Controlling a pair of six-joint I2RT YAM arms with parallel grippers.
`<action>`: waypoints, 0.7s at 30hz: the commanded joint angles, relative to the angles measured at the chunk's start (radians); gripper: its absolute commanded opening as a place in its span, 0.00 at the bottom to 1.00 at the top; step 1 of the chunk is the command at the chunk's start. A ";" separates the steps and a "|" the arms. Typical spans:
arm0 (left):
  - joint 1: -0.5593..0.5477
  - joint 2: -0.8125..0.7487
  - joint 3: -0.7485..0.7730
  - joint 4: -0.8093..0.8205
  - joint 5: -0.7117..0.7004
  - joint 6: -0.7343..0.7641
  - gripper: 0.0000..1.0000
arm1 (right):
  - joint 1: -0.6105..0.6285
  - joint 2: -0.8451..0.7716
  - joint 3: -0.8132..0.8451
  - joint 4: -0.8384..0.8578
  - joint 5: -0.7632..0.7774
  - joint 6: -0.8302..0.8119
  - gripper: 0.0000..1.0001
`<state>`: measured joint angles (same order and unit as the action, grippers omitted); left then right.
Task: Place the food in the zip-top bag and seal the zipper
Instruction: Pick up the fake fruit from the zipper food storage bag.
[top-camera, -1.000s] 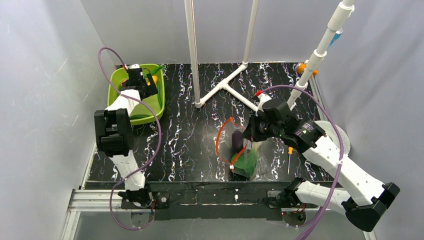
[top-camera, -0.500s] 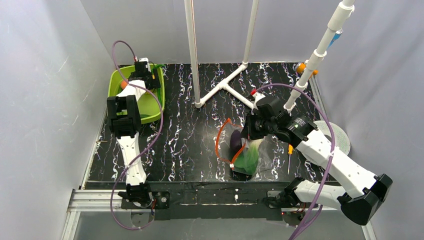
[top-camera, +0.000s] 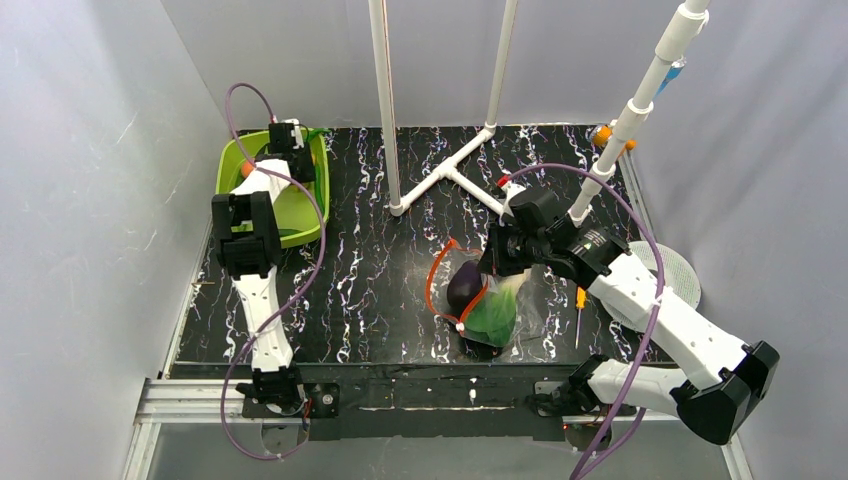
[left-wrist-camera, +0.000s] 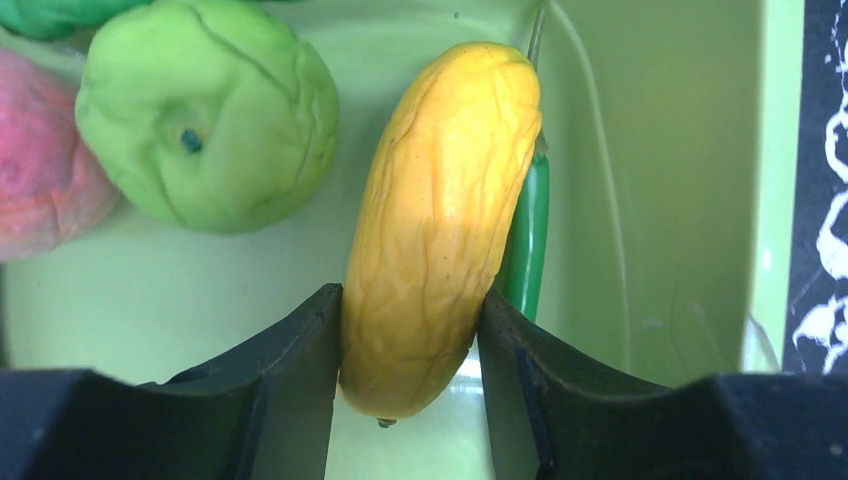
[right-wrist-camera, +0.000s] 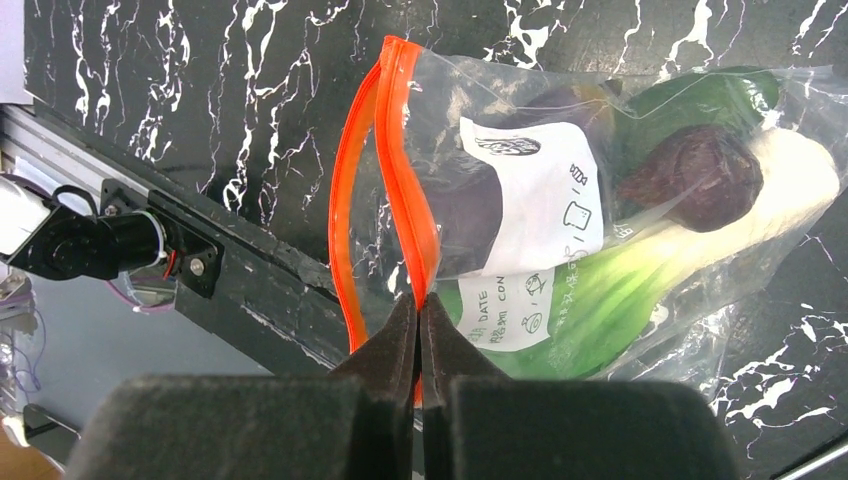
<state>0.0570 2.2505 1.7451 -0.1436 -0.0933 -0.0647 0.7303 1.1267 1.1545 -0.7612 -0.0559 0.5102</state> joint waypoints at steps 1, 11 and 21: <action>0.000 -0.172 -0.032 -0.116 -0.004 -0.051 0.16 | -0.005 -0.050 0.034 0.023 -0.018 0.011 0.01; 0.000 -0.502 -0.225 -0.337 0.298 -0.164 0.16 | -0.005 -0.076 0.018 0.054 -0.017 0.050 0.01; 0.001 -0.868 -0.436 -0.569 0.731 -0.145 0.18 | -0.006 -0.093 -0.013 0.104 -0.061 0.086 0.01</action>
<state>0.0570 1.5055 1.3819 -0.5514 0.3695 -0.2180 0.7284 1.0668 1.1473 -0.7341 -0.0830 0.5747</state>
